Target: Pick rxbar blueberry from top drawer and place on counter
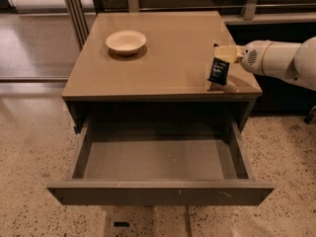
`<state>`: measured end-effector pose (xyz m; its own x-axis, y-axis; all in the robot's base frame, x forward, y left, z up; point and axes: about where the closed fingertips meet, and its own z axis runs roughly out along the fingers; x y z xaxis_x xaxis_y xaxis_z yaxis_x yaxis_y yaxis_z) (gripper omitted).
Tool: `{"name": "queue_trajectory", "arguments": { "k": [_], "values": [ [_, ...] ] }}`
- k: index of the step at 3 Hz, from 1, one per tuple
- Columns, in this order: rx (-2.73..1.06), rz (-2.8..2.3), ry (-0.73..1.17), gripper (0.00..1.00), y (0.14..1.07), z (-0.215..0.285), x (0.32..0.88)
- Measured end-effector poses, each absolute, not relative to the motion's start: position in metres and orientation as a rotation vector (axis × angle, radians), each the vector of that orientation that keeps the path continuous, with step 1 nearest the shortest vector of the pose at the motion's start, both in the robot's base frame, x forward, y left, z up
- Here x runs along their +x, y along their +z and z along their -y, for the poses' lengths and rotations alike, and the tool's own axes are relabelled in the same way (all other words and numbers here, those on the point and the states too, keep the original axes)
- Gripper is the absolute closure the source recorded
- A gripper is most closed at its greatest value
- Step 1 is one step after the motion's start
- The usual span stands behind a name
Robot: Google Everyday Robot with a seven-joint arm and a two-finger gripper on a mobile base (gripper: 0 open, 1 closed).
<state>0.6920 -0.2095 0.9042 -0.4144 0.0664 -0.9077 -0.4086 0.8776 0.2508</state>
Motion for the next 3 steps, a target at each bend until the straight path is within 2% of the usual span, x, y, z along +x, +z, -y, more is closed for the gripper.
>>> {"name": "queue_trajectory", "arguments": {
  "k": [2, 3],
  "values": [
    [-0.204, -1.939, 0.497, 0.12, 0.904, 0.244, 0.68],
    [-0.189, -1.941, 0.485, 0.0, 0.903, 0.255, 0.675]
  ]
}}
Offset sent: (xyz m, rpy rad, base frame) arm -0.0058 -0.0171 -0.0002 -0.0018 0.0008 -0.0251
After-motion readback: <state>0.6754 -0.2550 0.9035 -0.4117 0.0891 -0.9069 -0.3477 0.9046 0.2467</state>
